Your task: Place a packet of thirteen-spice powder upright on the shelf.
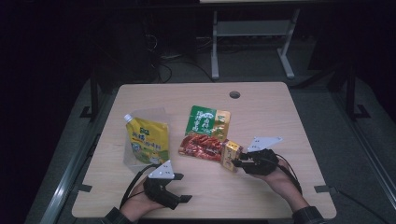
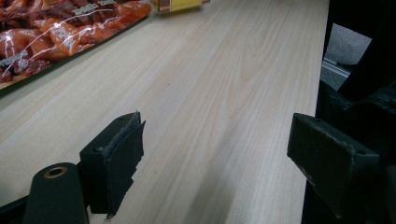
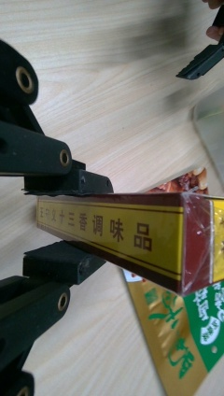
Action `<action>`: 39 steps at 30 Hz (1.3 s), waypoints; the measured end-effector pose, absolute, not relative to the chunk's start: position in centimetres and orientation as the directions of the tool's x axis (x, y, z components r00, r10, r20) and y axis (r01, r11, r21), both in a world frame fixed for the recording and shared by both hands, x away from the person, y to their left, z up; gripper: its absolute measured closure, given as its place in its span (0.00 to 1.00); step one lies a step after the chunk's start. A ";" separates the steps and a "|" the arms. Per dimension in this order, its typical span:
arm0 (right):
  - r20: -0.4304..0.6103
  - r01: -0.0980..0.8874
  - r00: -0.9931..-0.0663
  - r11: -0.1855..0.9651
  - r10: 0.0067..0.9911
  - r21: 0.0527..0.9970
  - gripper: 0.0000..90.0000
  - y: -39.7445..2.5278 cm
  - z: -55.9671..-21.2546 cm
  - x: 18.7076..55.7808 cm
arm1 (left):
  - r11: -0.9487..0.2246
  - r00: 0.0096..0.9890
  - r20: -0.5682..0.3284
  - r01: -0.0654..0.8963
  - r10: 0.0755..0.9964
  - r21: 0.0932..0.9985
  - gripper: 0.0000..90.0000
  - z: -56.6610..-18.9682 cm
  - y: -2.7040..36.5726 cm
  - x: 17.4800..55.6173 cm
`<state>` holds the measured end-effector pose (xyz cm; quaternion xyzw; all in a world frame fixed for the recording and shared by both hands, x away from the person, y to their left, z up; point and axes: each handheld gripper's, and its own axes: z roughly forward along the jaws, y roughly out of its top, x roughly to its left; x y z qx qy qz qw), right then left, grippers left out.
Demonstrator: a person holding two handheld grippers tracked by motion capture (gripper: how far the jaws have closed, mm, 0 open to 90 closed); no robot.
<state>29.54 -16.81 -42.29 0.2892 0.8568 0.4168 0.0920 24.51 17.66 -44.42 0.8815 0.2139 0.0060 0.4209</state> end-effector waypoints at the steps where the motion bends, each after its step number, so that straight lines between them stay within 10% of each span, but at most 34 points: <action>1: 0.083 0.419 -0.816 0.485 0.572 0.768 0.75 -16.8 -42.3 29.5 | -0.554 0.908 -0.169 0.372 0.382 0.745 0.20 -44.4 17.7 24.5; 39: 0.032 0.214 -0.946 0.549 0.322 0.808 0.75 -7.8 -38.4 38.6 | -0.536 0.909 -0.211 0.387 0.360 0.751 0.20 -44.7 17.5 24.2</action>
